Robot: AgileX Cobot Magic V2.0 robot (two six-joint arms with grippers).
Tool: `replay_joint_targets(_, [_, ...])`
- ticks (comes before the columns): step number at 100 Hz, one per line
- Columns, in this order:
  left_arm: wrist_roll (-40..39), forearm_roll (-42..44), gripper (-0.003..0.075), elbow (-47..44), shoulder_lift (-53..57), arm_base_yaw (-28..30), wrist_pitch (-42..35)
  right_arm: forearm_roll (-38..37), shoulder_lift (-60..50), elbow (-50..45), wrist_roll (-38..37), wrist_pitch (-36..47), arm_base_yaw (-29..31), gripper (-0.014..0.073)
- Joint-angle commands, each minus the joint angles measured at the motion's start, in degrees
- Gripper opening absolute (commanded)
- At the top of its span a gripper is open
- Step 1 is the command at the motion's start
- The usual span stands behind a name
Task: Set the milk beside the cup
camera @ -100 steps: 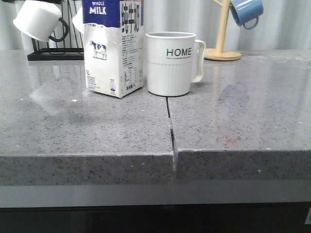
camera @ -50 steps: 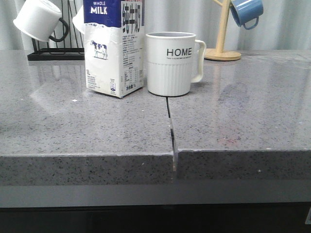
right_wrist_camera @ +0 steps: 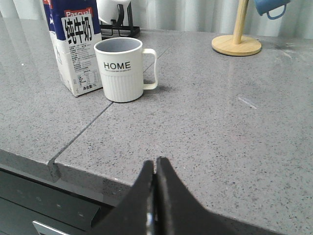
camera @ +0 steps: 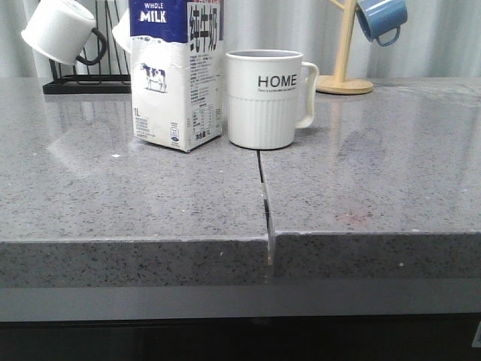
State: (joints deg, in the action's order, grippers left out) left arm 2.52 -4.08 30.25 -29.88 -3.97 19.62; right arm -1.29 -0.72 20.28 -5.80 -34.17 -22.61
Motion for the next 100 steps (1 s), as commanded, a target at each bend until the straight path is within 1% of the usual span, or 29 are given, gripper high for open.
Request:
replay_joint_targets(1, [0.0, 0.0, -0.0021, 0.0, 2.9, 0.7, -3.5, 0.0, 0.0, 1.3, 0.4, 4.3, 0.0, -0.0069])
replay_joint_targets(11, [-0.3, -0.2, -0.0021, -1.8, 6.2, 0.7, -1.8, 0.0, 0.0, 1.3, 0.4, 4.3, 0.0, -0.0069])
replay_joint_targets(50, [-0.3, -0.1, -0.0021, -11.9, 16.6, 0.7, -2.4, 0.0, 0.0, 1.3, 0.4, 4.3, 0.0, -0.0069])
replay_joint_targets(62, [-0.3, 0.1, -0.0021, -15.3, 18.9, 0.7, -7.1, 0.0, 0.0, 1.3, 0.4, 4.3, 0.0, -0.0069])
replay_joint_targets(70, [-1.2, 4.1, -0.0021, -17.3, 20.8, 1.1, -9.4, 0.0, 0.0, 1.3, 0.4, 4.3, 0.0, -0.0069])
replay_joint_targets(80, [-5.2, 6.3, -0.0021, -20.1, 23.0, 1.8, -10.1, 0.0, 0.0, 1.3, 0.4, 4.3, 0.0, -0.0069])
replay_joint_targets(93, [-5.3, 6.6, -0.0021, -23.4, 26.4, 1.9, -10.1, 0.0, 0.0, 1.3, 0.4, 4.3, 0.0, -0.0069])
replay_joint_targets(100, [-5.3, 6.9, -0.0021, -25.7, 28.5, 1.9, -11.3, 0.0, 0.0, 1.3, 0.4, 4.3, 0.0, -0.0069])
